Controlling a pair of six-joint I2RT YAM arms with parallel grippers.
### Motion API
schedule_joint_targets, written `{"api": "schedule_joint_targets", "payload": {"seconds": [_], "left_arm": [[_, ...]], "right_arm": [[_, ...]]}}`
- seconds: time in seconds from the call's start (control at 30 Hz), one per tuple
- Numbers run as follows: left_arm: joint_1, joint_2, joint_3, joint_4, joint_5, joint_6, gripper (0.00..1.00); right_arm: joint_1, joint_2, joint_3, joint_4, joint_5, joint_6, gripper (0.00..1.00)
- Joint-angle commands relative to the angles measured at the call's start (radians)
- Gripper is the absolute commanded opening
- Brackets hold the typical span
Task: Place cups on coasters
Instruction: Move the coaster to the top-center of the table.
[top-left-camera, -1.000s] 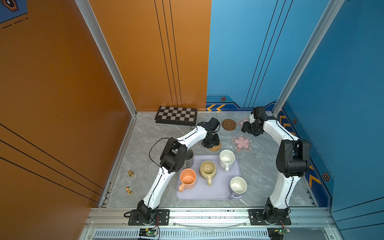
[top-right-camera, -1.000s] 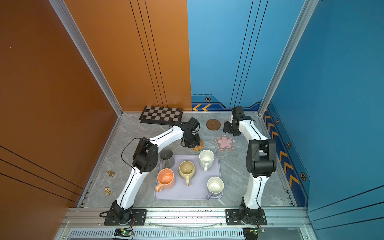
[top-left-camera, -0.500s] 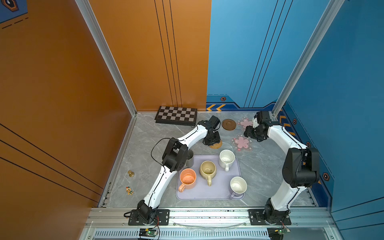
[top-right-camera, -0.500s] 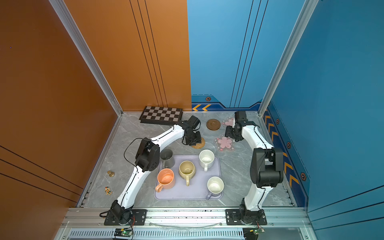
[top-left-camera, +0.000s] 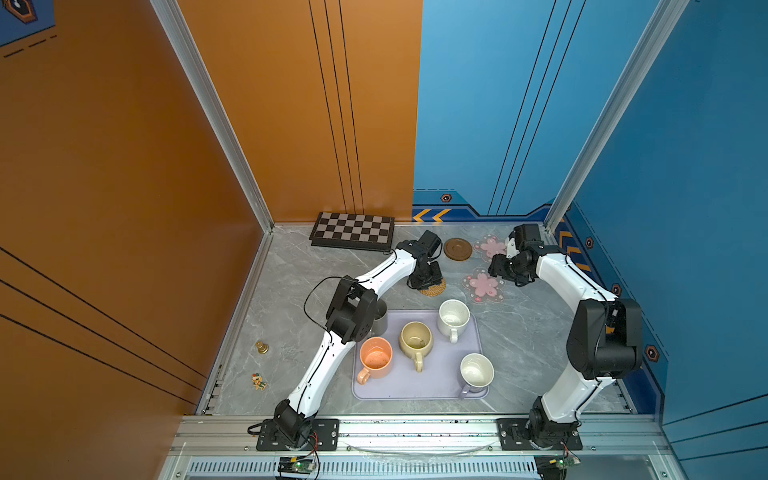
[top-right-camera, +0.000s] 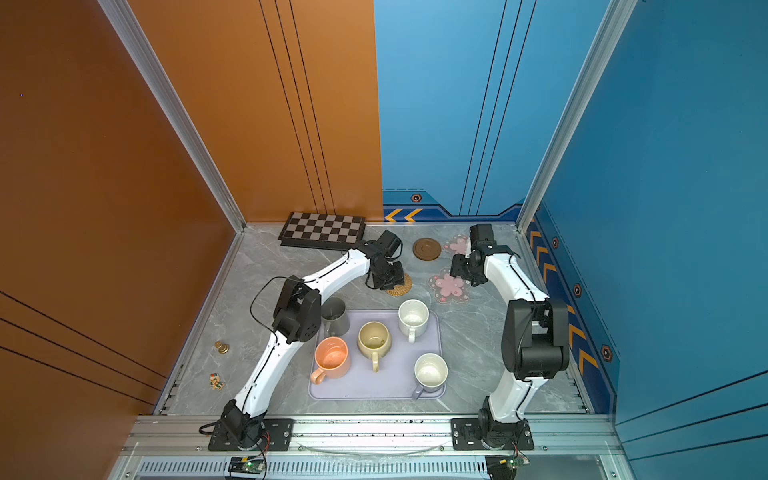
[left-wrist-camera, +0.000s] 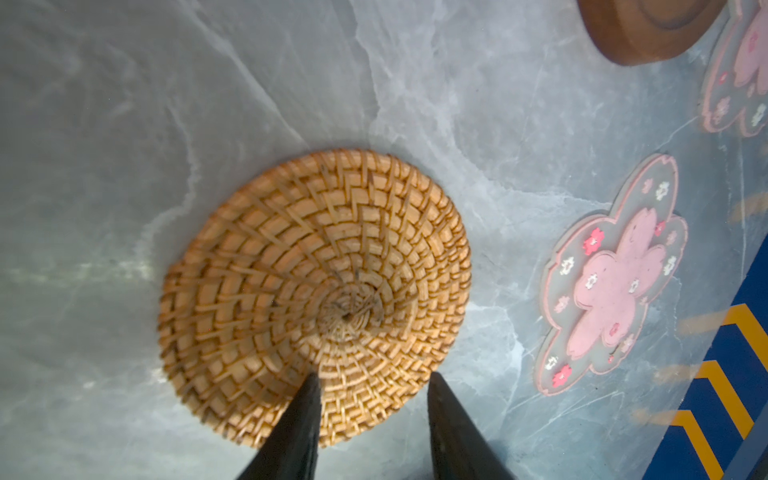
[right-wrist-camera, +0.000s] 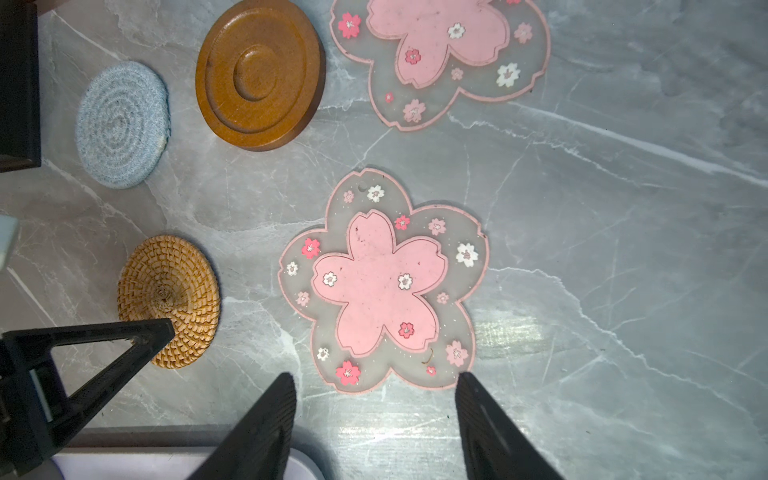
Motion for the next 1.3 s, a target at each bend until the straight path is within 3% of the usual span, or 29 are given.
{"api": "schedule_joint_targets", "payload": {"seconds": [0.0, 1.27], "left_arm": [[-0.001, -0.063, -0.013, -0.028, 0.015, 0.013, 0.44], [-0.053, 0.010, 0.004, -0.027, 0.064, -0.027, 0.43]], "right_arm": [[0.001, -0.033, -0.013, 0.011, -0.015, 0.014, 0.64], [0.003, -0.084, -0.050, 0.010, -0.008, 0.013, 0.64]]}}
